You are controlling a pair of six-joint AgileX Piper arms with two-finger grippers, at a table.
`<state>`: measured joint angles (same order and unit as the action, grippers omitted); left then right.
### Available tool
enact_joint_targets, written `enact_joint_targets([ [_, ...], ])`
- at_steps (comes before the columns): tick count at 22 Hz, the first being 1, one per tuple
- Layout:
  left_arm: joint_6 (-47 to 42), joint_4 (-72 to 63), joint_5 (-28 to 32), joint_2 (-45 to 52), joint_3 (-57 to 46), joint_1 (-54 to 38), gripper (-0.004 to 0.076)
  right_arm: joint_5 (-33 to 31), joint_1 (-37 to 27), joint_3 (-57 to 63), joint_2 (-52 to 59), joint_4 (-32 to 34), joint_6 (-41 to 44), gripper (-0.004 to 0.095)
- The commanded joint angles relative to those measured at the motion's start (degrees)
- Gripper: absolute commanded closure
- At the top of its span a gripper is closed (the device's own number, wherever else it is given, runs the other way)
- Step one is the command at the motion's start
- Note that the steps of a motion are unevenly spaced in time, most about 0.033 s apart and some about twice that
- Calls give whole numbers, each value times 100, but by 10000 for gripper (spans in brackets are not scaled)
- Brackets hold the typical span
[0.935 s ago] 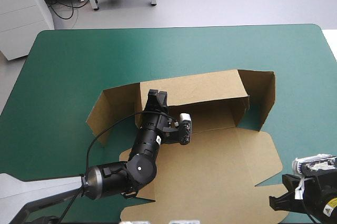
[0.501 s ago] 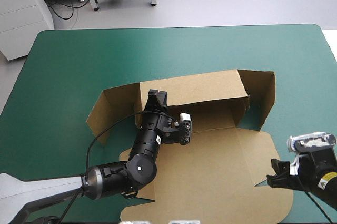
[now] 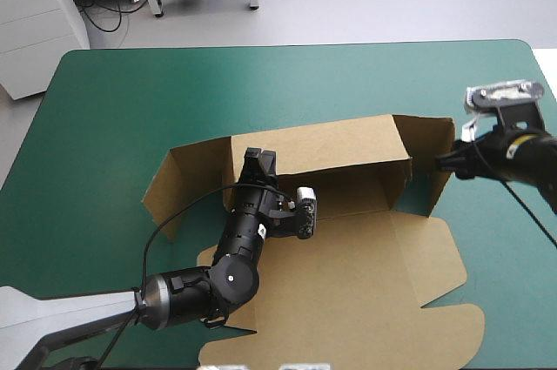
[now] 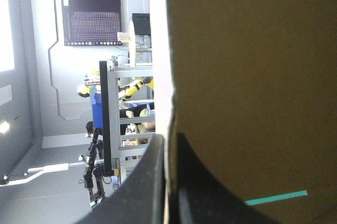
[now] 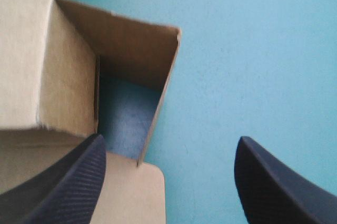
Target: Fold the box
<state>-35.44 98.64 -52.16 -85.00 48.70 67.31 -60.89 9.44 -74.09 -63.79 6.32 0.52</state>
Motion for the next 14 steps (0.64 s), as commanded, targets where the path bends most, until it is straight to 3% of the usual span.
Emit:
enact_joint_targets([
  [1, -25, 394, -144, 185, 102, 31, 756, -5, -28, -1364, -922, 130, 9, 264],
  [9, -56, 372, -144, 185, 102, 31, 756, -779, -222, -3381, -2931, -23, -260, 264],
  [14, -97, 372, -157, 185, 102, 31, 756, -1052, -987, -3880, -3815, -1221, -714, 264],
])
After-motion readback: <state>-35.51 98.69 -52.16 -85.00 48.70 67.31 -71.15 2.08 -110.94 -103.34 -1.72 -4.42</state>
